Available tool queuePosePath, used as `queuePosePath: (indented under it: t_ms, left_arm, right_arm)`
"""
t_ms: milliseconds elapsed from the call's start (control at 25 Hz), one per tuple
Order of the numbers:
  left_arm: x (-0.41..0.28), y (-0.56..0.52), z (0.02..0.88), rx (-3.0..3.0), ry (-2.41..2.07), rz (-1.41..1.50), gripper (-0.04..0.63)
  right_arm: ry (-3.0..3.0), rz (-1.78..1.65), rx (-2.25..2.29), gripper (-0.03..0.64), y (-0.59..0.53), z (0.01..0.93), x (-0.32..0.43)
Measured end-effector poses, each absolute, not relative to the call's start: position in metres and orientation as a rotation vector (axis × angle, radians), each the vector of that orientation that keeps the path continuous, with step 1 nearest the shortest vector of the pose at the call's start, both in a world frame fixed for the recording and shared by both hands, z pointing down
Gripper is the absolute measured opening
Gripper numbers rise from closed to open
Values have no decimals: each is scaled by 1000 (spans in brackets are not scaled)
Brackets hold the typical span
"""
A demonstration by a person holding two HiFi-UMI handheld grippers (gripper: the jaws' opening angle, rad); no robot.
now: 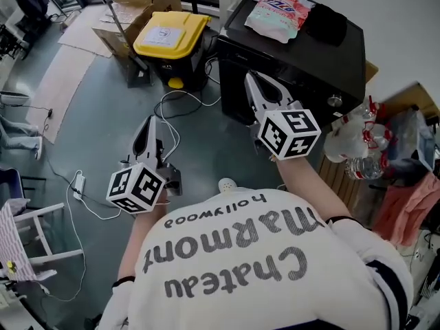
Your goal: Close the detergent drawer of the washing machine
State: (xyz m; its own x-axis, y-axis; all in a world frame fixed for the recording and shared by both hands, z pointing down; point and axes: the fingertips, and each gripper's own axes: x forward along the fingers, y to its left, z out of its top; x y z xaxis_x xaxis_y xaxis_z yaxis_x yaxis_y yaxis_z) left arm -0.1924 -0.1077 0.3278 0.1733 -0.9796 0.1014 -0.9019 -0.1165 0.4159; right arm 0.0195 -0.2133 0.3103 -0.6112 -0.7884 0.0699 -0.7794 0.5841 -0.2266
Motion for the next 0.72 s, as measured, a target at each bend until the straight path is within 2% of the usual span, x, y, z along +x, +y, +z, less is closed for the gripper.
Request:
queuePosePath:
  t_ms: [720]
  left_arm:
    - [-190,-30,326,2134,-1718,-265,8]
  right_arm:
    - [2797,-385,-1430,34,-119,322,15]
